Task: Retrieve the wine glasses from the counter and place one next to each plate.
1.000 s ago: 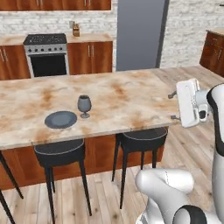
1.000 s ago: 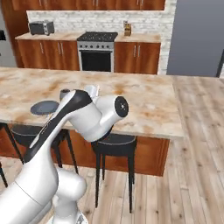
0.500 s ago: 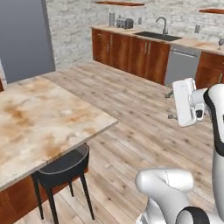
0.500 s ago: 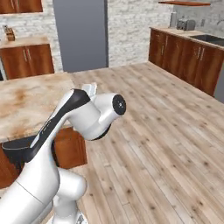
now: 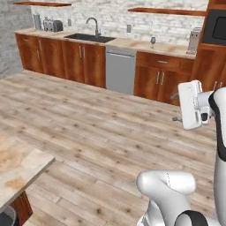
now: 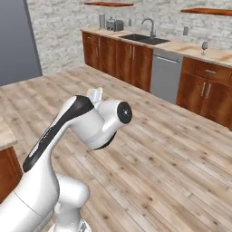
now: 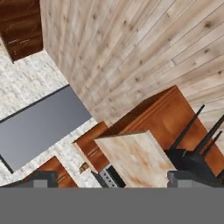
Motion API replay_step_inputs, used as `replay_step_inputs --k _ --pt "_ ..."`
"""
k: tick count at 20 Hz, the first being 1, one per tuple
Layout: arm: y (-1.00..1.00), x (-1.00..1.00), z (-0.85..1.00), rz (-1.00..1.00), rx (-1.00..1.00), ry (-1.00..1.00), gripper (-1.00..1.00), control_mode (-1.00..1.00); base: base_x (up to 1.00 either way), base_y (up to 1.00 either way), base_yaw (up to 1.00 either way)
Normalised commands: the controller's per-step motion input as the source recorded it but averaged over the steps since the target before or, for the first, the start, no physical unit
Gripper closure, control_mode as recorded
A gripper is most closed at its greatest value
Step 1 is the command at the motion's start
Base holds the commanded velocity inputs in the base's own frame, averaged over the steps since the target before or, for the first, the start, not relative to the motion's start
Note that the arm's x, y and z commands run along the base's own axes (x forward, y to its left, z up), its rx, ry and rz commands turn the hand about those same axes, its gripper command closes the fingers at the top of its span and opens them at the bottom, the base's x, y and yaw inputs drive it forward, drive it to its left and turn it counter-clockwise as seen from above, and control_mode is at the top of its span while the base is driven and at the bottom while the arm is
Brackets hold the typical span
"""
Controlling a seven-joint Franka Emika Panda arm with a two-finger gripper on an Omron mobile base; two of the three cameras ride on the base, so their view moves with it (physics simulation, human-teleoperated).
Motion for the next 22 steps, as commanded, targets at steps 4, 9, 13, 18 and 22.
replay_step_inputs --k 4,9,13,18,22 --pt "0.00 0.00 0.00 0.00 0.00 0.00 -1.00 1.00 1.00 -0.88 -0.23" --pt "0.00 0.00 0.00 0.00 0.00 0.00 -1.00 1.00 1.00 -0.32 -0.07" --pt "0.00 0.00 0.00 0.00 0.00 0.00 -1.00 1.00 1.00 0.03 0.00" --pt "0.00 0.00 0.00 0.00 0.00 0.00 -1.00 1.00 1.00 0.01 0.00" --pt "0.00 0.00 0.00 0.00 0.00 0.00 -1.00 1.00 1.00 0.00 0.00"
